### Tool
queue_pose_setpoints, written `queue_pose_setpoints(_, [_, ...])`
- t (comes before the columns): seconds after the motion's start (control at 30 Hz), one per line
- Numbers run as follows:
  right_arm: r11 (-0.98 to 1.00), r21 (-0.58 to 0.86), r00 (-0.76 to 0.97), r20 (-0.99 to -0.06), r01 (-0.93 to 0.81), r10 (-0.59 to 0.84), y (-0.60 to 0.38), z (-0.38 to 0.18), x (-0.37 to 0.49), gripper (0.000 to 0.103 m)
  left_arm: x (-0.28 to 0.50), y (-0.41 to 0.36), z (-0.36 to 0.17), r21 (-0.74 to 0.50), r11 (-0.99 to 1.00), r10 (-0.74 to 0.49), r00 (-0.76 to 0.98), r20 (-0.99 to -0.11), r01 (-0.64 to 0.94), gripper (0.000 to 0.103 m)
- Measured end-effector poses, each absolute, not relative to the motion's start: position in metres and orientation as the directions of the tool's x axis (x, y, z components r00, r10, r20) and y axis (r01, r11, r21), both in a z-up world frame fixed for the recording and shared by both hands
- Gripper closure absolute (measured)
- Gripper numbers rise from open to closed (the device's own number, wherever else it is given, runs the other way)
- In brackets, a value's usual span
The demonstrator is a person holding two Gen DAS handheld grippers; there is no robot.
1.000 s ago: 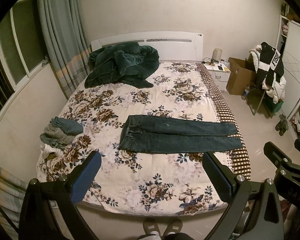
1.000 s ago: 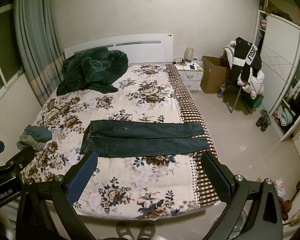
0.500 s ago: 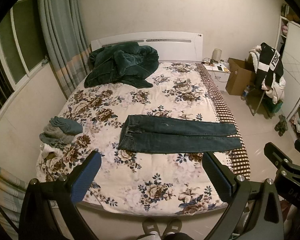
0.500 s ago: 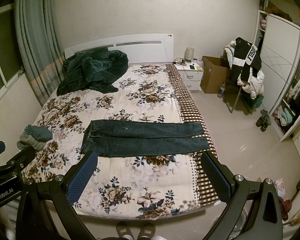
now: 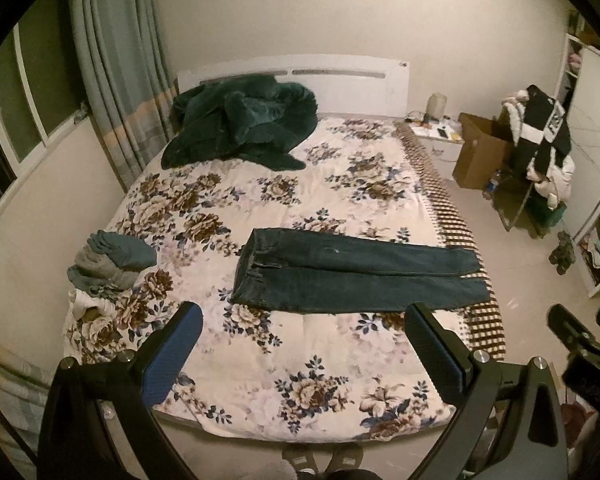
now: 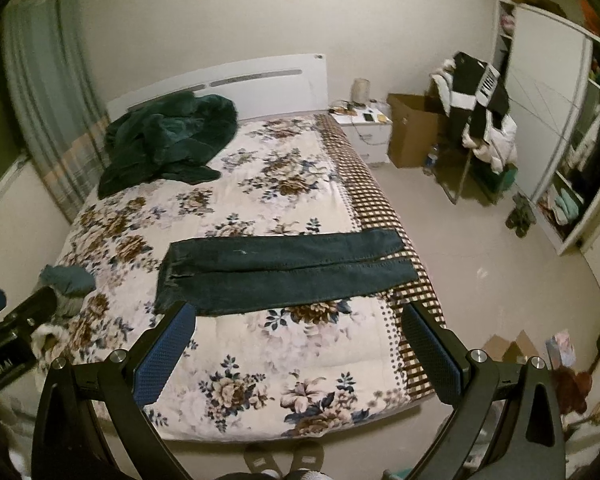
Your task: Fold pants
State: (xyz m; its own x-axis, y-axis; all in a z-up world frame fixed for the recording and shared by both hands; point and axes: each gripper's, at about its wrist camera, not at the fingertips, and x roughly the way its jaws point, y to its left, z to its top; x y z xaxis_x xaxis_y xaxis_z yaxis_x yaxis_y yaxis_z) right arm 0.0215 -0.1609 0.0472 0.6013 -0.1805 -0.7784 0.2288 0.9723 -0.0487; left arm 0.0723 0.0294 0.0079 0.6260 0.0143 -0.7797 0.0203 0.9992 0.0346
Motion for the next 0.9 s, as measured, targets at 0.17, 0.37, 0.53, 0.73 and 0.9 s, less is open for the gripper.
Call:
queue_pose_setpoints(0.17, [0.950, -0.077, 0.536, -0.810, 0.302, -0.236, -0.189, -0.002, 0.083, 0.000, 0.137, 0.030, -0.038, 0.058, 0.998, 0.050, 0.566, -0.823, -0.005, 0.000])
queue_pose_setpoints(0.37, [0.927, -0.052, 0.411, -0.886, 0.372, -0.215, -0.245, -0.092, 0.183, 0.000, 0.235, 0.017, -0.116, 0.101, 0.994, 0.105, 0.444, -0.890, -0.034, 0.000])
queue_pose_setpoints(0.53, [0.897, 0.016, 0.282, -0.952, 0.441, -0.122, -0.301, -0.199, 0.290, 0.000, 0.335, 0.011, -0.202, 0.095, 0.989, 0.123, 0.278, -0.953, -0.114, 0.000])
queue_pose_setpoints(0.73, [0.850, 0.041, 0.158, -0.986, 0.526, -0.050, -0.371, -0.337, 0.421, 0.000, 0.450, -0.001, -0.323, 0.119, 0.974, 0.136, 0.080, -0.987, -0.191, 0.000])
queue_pose_setpoints(0.9, [0.801, 0.033, 0.034, -0.999, 0.598, 0.016, -0.427, -0.450, 0.506, 0.000, 0.526, -0.004, -0.412, 0.137, 0.957, 0.129, -0.046, -0.991, -0.257, 0.000])
